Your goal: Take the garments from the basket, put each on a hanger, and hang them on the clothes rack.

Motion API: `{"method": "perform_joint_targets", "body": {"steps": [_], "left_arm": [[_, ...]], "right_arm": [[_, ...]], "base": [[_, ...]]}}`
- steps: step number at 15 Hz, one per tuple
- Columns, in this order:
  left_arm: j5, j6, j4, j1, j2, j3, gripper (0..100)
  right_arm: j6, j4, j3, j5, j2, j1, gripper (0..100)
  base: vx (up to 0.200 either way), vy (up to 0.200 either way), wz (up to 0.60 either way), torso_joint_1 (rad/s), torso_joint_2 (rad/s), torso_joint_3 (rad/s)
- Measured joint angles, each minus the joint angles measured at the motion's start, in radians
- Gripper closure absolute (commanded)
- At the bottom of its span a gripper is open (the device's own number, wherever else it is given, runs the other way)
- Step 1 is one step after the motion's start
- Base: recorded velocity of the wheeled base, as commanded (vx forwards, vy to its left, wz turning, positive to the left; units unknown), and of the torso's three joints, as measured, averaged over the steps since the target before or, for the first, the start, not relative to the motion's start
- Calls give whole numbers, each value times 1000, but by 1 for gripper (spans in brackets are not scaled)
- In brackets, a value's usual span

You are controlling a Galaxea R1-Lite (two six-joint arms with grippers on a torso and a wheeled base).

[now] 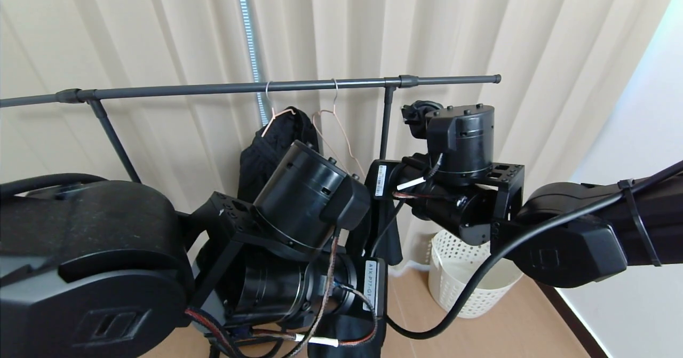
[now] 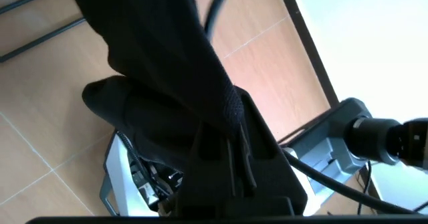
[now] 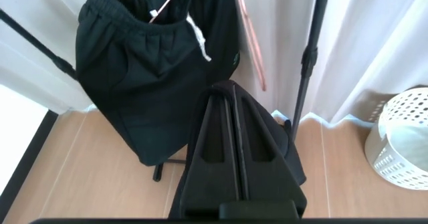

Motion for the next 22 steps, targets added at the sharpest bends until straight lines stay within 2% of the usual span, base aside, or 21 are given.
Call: {"method": "perform_joint_targets", "body": {"steps": [4, 6, 12, 18, 22], "left_arm": [[9, 7, 2, 53, -11, 16, 100], [22, 13, 1, 121, -14, 16, 100], [27, 96, -43, 272, -16, -32, 100], [23, 130, -46, 302, -16, -137, 100], [22, 131, -45, 297, -16, -149, 100]], "right_arm": [[-22, 1, 3, 0, -20, -26, 100], [-44, 1, 9, -1, -39, -47, 100], [-129, -1, 72, -12, -113, -66, 100], [-206, -1, 126, -82, -173, -34, 100], [-216, -1, 143, -104, -201, -5, 100]], "base": [[0, 0, 0, 0, 0, 0], [0, 0, 0, 0, 0, 0], [0, 0, 0, 0, 0, 0], [0, 0, 0, 0, 0, 0], [0, 0, 0, 0, 0, 0]]}}
